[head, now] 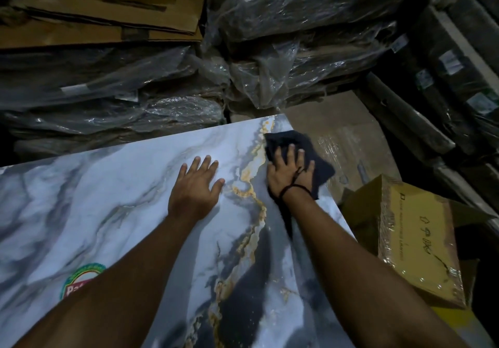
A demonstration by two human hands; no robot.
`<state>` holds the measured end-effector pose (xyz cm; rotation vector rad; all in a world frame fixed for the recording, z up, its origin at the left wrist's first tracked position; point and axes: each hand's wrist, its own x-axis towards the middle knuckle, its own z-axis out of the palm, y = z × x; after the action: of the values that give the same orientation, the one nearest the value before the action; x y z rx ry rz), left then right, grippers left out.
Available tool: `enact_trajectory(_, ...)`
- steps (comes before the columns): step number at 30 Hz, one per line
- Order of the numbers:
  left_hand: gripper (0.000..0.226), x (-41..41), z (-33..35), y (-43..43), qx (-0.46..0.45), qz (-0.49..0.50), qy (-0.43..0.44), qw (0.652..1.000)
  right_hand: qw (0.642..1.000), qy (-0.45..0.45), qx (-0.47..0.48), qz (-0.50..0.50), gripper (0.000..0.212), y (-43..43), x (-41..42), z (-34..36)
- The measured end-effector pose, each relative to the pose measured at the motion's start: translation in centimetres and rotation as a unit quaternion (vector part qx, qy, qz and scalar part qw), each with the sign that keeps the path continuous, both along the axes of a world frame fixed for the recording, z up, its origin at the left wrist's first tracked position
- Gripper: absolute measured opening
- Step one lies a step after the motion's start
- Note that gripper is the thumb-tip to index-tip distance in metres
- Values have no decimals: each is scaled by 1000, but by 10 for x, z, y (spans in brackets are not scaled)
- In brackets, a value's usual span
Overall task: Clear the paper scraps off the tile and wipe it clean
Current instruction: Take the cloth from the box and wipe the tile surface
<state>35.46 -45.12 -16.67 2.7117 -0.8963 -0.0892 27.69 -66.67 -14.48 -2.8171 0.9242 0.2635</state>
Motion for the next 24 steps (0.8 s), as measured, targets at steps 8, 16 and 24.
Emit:
enact_trajectory(8,59,0,-2,1,-29,66,-41,997,981,-13,-1,193,56,52,15,-9)
enact_trajectory(16,62,2,-4,2,-35,66,-12,997,997,13,-19,71,57,9,43,-1)
enact_trajectory(24,64,1,-3,2,-43,57,-35,997,995,-17,-10,100,54,28,55,-8)
